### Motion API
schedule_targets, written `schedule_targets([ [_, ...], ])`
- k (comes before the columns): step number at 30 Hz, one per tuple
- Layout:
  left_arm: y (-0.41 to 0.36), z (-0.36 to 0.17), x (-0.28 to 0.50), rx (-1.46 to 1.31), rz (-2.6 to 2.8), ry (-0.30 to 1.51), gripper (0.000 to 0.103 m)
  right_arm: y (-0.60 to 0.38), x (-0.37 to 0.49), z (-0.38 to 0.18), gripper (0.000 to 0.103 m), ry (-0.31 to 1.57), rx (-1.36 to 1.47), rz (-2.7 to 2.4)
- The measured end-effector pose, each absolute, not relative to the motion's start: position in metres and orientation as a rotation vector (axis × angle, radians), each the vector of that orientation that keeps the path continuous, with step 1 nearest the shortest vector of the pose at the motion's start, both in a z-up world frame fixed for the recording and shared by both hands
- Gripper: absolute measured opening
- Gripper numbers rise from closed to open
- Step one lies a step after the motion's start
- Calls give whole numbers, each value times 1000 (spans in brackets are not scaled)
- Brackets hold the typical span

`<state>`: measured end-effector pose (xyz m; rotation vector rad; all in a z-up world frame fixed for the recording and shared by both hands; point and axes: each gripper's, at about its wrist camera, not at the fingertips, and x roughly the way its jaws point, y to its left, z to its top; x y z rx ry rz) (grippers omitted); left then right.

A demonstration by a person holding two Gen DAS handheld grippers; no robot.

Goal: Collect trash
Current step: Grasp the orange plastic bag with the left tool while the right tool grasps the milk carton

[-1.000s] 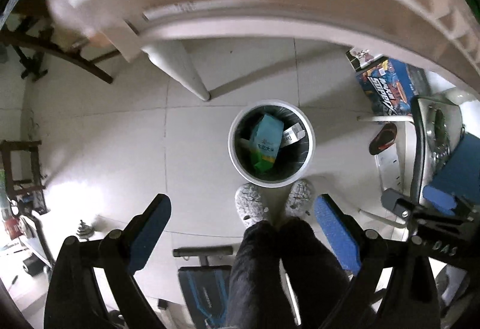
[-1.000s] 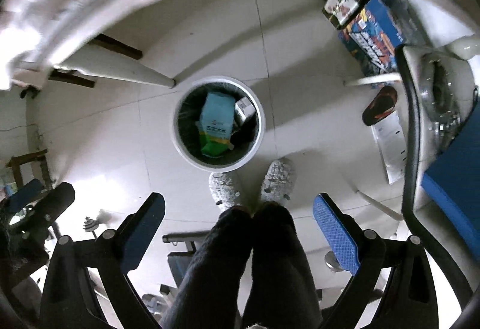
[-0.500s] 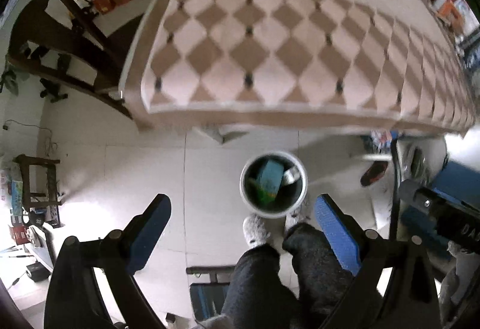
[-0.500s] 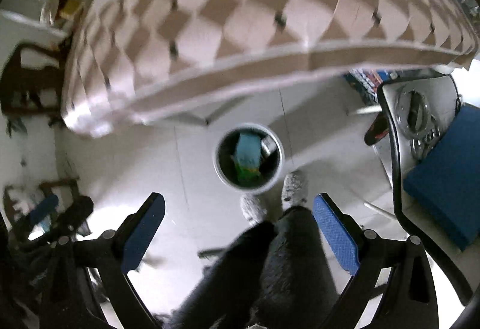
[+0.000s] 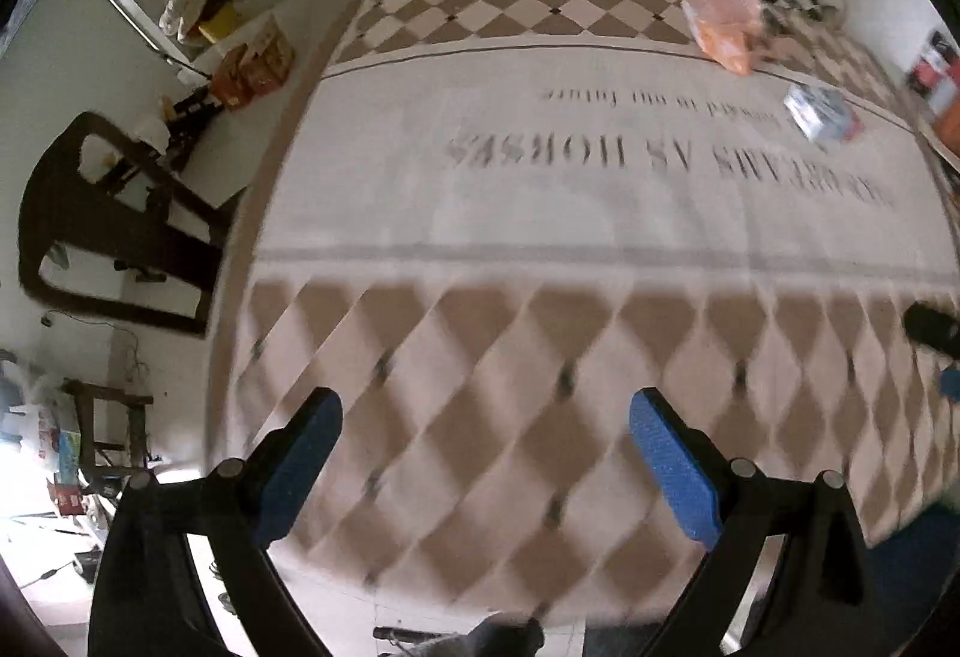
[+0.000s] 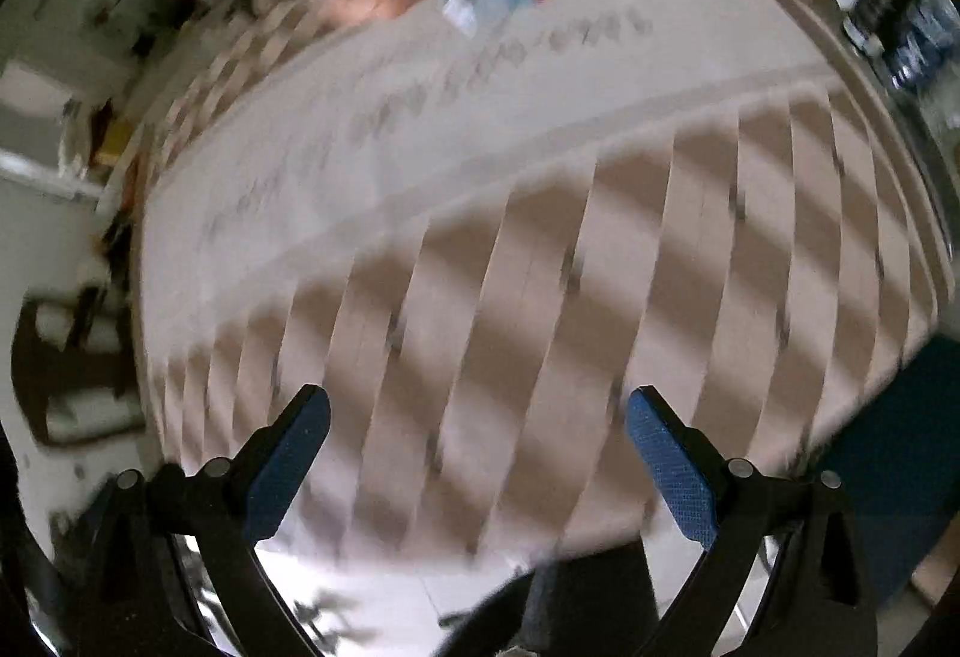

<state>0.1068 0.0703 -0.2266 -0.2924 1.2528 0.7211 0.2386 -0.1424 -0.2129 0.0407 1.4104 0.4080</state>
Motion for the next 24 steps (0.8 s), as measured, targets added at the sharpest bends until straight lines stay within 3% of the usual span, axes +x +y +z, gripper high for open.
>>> schedule_targets([
  [10,112,-285,253,-322,741,1398,98,-60,455,-252,100,1415,-314,403],
  [20,120,-277,327,-342,709,1395,98,-1,521,-295,101,1487,-499,531],
  [24,123,-261,360,-362,655,1352,98,-9,536,-295,94,1491,-417,525],
])
